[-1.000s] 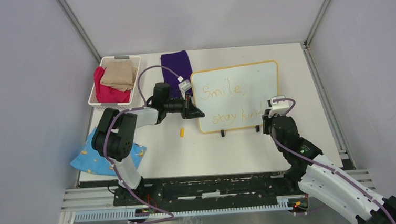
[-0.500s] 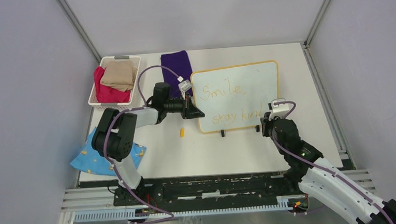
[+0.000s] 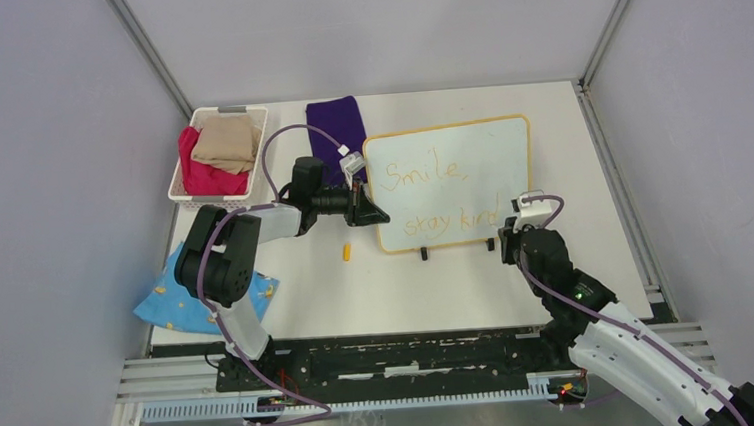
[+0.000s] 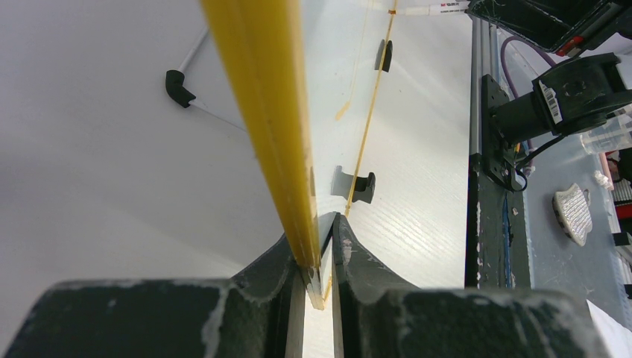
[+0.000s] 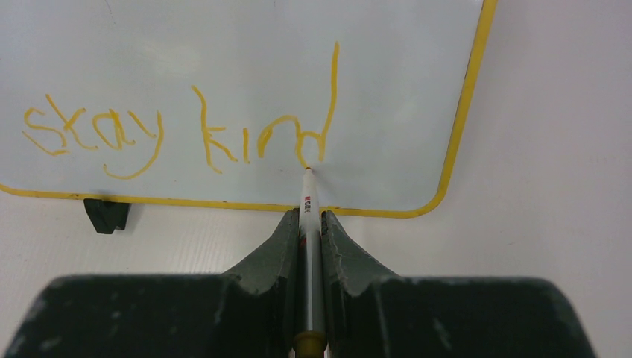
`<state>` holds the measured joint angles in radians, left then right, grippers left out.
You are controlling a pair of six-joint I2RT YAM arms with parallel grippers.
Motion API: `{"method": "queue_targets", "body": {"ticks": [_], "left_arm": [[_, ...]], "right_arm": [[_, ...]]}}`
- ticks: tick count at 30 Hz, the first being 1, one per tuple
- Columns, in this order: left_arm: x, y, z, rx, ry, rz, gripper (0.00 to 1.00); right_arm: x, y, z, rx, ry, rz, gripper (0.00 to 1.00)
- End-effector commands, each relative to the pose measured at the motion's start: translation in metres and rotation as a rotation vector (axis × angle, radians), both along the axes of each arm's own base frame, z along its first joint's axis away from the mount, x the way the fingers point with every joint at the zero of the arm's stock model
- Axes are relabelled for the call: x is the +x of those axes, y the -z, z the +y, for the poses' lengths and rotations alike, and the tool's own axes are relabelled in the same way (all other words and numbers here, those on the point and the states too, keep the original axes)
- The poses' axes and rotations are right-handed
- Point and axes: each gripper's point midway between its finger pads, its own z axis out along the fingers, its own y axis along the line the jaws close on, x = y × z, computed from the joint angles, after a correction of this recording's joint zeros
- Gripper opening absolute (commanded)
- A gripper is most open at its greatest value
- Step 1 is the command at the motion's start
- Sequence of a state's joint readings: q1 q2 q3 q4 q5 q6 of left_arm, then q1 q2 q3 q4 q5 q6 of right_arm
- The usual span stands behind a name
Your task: Write a sentence on the whiteboard
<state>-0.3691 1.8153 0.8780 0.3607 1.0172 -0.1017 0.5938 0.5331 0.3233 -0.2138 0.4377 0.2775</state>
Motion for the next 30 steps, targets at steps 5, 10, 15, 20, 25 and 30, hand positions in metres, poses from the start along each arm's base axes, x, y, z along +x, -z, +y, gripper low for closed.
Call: {"method": "queue_targets", "body": {"ticks": [5, 10, 15, 20, 25, 30], "left_arm": [[-0.018, 0.087, 0.021, 0.28, -0.071, 0.083, 0.02], [-0.018, 0.087, 0.021, 0.28, -0.07, 0.082, 0.02], [-0.018, 0.087, 0.02, 0.281, -0.069, 0.083, 0.02], [-0.018, 0.087, 0.02, 0.28, -0.069, 0.083, 0.02], [-0.018, 0.086, 0.021, 0.281, -0.07, 0.081, 0.02], [-0.018, 0.087, 0.021, 0.281, -0.071, 0.083, 0.02]], "right_arm": [[0.002, -0.008, -0.017, -0.035, 0.084, -0.017, 0.0], [0.005, -0.017, -0.02, -0.034, 0.109, -0.04, 0.0], [0.011, -0.031, -0.02, -0.03, 0.124, -0.071, 0.0], [0.016, -0.044, -0.021, -0.038, 0.134, -0.099, 0.0], [0.02, -0.052, -0.02, -0.031, 0.138, -0.119, 0.0], [0.02, -0.062, -0.015, -0.007, 0.113, -0.141, 0.0]]}}
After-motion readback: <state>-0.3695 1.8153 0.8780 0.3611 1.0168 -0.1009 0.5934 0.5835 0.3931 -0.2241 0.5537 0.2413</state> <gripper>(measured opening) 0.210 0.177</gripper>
